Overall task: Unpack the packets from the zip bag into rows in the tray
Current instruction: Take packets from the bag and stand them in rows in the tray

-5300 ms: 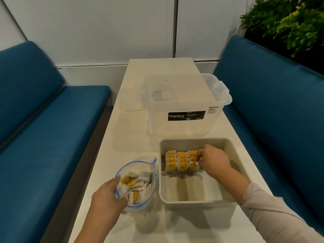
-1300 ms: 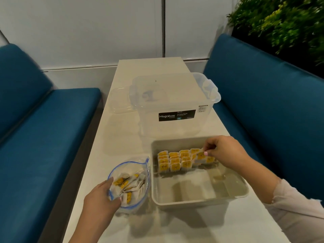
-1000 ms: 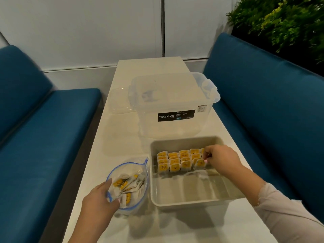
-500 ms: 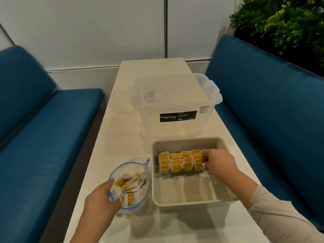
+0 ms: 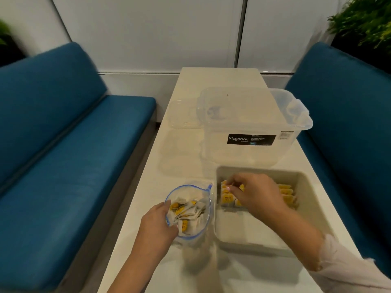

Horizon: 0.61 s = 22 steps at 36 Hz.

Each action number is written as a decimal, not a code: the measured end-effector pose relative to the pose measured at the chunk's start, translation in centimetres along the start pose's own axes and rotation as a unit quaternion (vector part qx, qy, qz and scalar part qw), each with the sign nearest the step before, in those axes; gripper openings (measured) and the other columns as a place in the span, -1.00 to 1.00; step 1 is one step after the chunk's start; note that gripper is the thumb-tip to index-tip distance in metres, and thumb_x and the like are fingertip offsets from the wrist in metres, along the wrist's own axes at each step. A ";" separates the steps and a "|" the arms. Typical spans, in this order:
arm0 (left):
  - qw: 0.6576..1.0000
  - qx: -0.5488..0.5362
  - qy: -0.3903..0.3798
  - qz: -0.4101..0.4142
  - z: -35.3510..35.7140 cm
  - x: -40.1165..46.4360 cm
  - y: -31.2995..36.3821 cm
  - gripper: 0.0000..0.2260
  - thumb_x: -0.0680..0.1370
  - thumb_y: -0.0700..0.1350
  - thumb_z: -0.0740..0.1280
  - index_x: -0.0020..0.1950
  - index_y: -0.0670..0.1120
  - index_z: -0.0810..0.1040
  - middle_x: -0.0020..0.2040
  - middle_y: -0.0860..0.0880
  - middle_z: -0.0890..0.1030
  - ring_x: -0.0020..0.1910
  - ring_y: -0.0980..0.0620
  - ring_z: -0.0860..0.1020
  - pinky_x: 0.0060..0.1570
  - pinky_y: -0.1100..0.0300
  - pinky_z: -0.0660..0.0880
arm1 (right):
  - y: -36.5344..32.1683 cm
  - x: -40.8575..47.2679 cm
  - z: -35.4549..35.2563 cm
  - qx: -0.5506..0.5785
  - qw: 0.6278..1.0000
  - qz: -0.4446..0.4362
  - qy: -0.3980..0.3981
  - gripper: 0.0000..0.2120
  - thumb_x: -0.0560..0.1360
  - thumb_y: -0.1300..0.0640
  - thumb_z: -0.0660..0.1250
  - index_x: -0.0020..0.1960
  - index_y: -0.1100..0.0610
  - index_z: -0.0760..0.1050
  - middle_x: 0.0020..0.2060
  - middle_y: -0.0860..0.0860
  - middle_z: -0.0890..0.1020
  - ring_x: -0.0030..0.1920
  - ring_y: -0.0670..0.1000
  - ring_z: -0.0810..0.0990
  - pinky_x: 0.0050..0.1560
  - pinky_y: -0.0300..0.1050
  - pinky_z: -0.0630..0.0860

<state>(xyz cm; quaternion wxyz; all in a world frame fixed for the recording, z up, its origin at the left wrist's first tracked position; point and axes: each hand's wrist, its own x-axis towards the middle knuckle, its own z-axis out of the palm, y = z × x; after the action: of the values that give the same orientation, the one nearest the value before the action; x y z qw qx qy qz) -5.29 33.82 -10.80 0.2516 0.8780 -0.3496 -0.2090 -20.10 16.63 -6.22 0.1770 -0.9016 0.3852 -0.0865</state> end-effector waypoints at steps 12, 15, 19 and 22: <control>1.000 -0.003 0.009 0.027 0.1 0.0 -0.4 -0.50 0.39 -0.25 0.32 0.32 -0.03 0.44 0.05 0.06 0.52 0.00 0.09 0.48 -0.09 0.49 0.27 | -9.9 2.9 8.3 -0.268 0.915 -0.227 -0.197 -0.81 0.53 0.30 0.19 0.06 0.20 0.54 0.02 0.12 0.61 0.04 0.15 0.59 -0.17 -0.07 0.36; 0.999 -0.001 0.018 0.040 0.0 0.1 -0.5 -0.56 0.38 -0.23 0.32 0.25 -0.02 0.49 -0.13 0.13 0.41 -0.14 0.13 0.40 -0.20 0.52 0.28 | -10.2 3.1 9.2 -0.273 0.912 -0.220 -0.214 -0.83 0.53 0.24 0.21 0.07 0.19 0.53 0.03 0.10 0.61 0.05 0.13 0.59 -0.15 -0.07 0.37; 0.999 -0.005 0.016 0.045 0.1 0.2 -0.6 -0.52 0.40 -0.21 0.31 0.32 0.00 0.45 -0.06 0.13 0.43 -0.11 0.15 0.38 -0.14 0.51 0.23 | -10.1 3.3 9.9 -0.276 0.911 -0.212 -0.223 -0.84 0.53 0.22 0.23 0.07 0.19 0.52 0.03 0.09 0.61 0.04 0.12 0.59 -0.14 -0.08 0.36; 0.999 -0.009 0.016 0.046 0.0 0.2 -0.7 -0.52 0.41 -0.21 0.30 0.33 0.00 0.44 -0.05 0.12 0.41 -0.11 0.15 0.37 -0.12 0.49 0.23 | -10.0 3.4 10.3 -0.278 0.913 -0.206 -0.217 -0.85 0.54 0.24 0.22 0.06 0.18 0.53 0.01 0.09 0.61 0.03 0.11 0.60 -0.14 -0.09 0.38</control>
<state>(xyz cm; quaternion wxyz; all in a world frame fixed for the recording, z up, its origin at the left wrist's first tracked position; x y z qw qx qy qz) -4.83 34.14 -11.26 0.2738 0.8621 -0.3834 -0.1866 -8.10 23.14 -11.79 -0.0231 -0.9703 0.1518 0.1868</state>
